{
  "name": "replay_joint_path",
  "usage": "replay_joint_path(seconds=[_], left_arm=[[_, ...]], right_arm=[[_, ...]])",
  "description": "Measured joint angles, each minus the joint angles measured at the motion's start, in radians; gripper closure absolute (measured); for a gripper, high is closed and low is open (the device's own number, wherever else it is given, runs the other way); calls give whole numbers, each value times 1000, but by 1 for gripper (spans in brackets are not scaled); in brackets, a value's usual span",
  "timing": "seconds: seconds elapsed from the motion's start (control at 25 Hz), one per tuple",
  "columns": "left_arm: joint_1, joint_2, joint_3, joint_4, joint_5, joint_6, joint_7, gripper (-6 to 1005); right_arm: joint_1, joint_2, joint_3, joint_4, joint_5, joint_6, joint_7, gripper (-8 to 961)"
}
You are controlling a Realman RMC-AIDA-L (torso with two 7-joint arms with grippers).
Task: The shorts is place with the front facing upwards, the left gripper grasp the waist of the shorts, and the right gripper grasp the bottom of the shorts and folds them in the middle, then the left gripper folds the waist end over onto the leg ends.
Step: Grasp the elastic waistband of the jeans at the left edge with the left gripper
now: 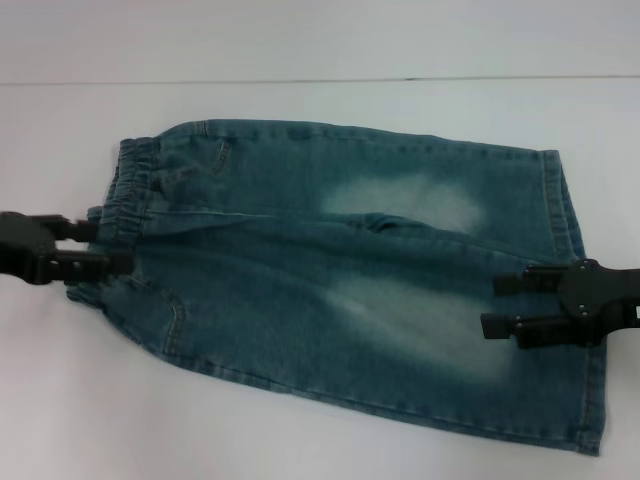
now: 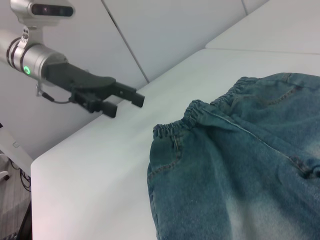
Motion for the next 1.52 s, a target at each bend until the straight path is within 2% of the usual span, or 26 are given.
replay_joint_path(seconds=[0.24,0.8,1.08,1.52], left_arm=[[0,-9,4,11,117,-130,1,127],[-5,-36,43,-17,230,-268,-11,126],[-11,-43,71,-38,254,-317,-16,126],[-15,-55,122,-47,253,-289,-25,127]], right_arm=[[1,0,0,0,4,1,0,102],[6,4,0,0,2,15,-3,101],[6,3,0,10,0,16,-4,101],[-3,4,0,12,3,16,-14,102]])
